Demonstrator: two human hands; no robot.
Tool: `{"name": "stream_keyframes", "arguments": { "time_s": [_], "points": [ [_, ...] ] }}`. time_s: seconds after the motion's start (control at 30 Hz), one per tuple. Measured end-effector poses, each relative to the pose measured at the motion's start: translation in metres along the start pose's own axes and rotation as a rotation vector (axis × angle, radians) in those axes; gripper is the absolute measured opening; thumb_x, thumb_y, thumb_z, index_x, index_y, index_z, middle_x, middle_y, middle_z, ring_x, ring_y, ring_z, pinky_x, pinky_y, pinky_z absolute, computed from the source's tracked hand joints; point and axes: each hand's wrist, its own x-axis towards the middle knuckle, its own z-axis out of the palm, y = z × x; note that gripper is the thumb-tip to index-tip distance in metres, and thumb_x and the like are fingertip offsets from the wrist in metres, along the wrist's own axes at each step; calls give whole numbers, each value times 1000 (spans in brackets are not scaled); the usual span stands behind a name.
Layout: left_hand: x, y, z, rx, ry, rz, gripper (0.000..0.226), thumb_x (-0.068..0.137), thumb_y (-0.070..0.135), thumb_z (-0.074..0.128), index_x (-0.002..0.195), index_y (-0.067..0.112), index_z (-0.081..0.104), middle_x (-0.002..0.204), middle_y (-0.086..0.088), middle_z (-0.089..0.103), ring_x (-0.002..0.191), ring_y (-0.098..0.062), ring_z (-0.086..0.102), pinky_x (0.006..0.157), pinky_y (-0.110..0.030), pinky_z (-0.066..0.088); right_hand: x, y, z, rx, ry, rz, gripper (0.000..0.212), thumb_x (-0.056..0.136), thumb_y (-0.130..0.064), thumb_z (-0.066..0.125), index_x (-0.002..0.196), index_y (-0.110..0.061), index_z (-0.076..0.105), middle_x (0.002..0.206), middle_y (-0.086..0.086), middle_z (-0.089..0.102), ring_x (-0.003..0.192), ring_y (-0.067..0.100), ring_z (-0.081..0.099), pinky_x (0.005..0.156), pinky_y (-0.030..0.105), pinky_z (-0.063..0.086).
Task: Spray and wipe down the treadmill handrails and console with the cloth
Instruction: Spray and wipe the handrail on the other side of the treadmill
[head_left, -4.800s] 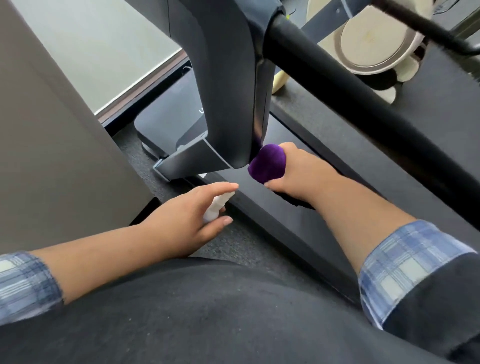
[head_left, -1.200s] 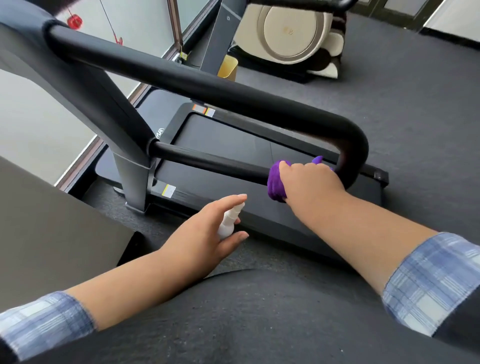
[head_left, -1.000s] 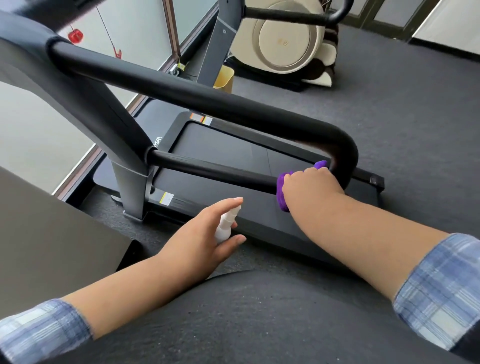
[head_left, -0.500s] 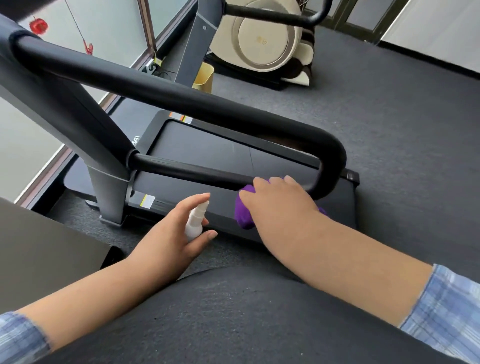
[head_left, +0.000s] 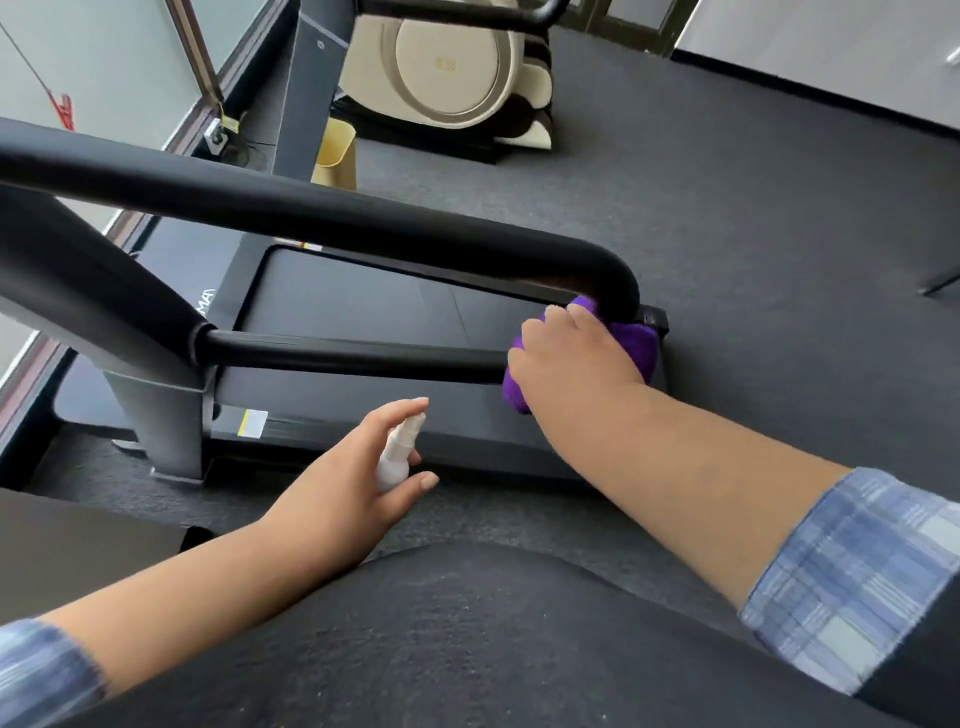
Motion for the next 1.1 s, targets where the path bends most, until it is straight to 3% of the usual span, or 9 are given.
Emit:
{"name": "stream_keyframes", "arguments": {
  "time_s": [0.07, 0.17, 0.27, 0.37, 0.5, 0.63, 0.73, 0.83, 1.1],
  "points": [
    [-2, -1, -1, 6, 9, 8, 76, 83, 38, 72, 119, 78, 18, 95, 23, 60, 93, 5, 58, 79, -18, 42, -3, -6, 17, 170, 49, 23, 49, 81, -11, 60, 129, -18, 51, 121, 8, 48, 116, 29, 44, 102, 38, 33],
    [-8, -4, -6, 16, 27, -8, 76, 84, 38, 72, 118, 79, 17, 95, 24, 59, 94, 9, 56, 77, -10, 39, -7, -18, 50, 392, 137, 92, 80, 79, -9, 66, 149, -22, 32, 151, 14, 32, 142, 34, 26, 119, 42, 19],
    [-19, -9, -10, 17, 67, -43, 77, 84, 36, 72, 118, 79, 18, 94, 23, 59, 93, 8, 56, 78, -13, 41, -9, -38, 75, 524, 270, 125, 83, 84, -16, 70, 154, -26, 27, 160, 11, 25, 150, 34, 16, 123, 44, 7],
    [-26, -13, -10, 15, 101, -92, 76, 83, 35, 73, 120, 77, 21, 93, 21, 60, 89, 3, 59, 79, -23, 45, 0, -55, 77, 725, 294, 108, 82, 87, -20, 69, 156, -29, 26, 163, 8, 21, 152, 31, 8, 120, 42, -3],
    [-31, -5, -11, 46, 116, -108, 76, 83, 35, 73, 118, 78, 21, 94, 20, 61, 86, 1, 60, 77, -21, 45, 6, -55, 58, 911, 392, 30, 83, 90, -14, 68, 157, -31, 22, 164, 5, 19, 153, 27, 7, 125, 45, 9],
    [-33, 0, -6, 56, 143, -112, 76, 83, 34, 74, 119, 76, 22, 94, 19, 62, 88, 0, 60, 77, -17, 43, 3, -28, 49, 650, 620, 68, 91, 80, -5, 75, 155, -26, 29, 158, 10, 32, 148, 36, 23, 120, 49, 17],
    [-34, 2, -1, 34, 156, -137, 75, 83, 34, 74, 120, 75, 23, 93, 17, 63, 87, -2, 61, 78, -21, 44, 2, -13, 52, 420, 461, 40, 92, 82, -3, 68, 157, -27, 20, 160, 10, 25, 148, 38, 17, 121, 53, 13],
    [-34, 7, 2, 21, 169, -152, 74, 83, 36, 73, 120, 76, 23, 94, 19, 62, 89, 0, 61, 80, -20, 44, 3, -18, 64, 312, 295, 14, 92, 87, -14, 66, 158, -25, 9, 162, 11, 18, 149, 38, 12, 122, 53, 12],
    [-38, 10, 7, 16, 240, -189, 74, 84, 36, 72, 119, 77, 22, 95, 19, 62, 88, 0, 60, 78, -16, 43, 34, -40, 74, 344, 373, 34, 83, 93, -34, 66, 157, -15, 18, 159, 9, 32, 147, 32, 28, 120, 49, 23]
  ]
}}
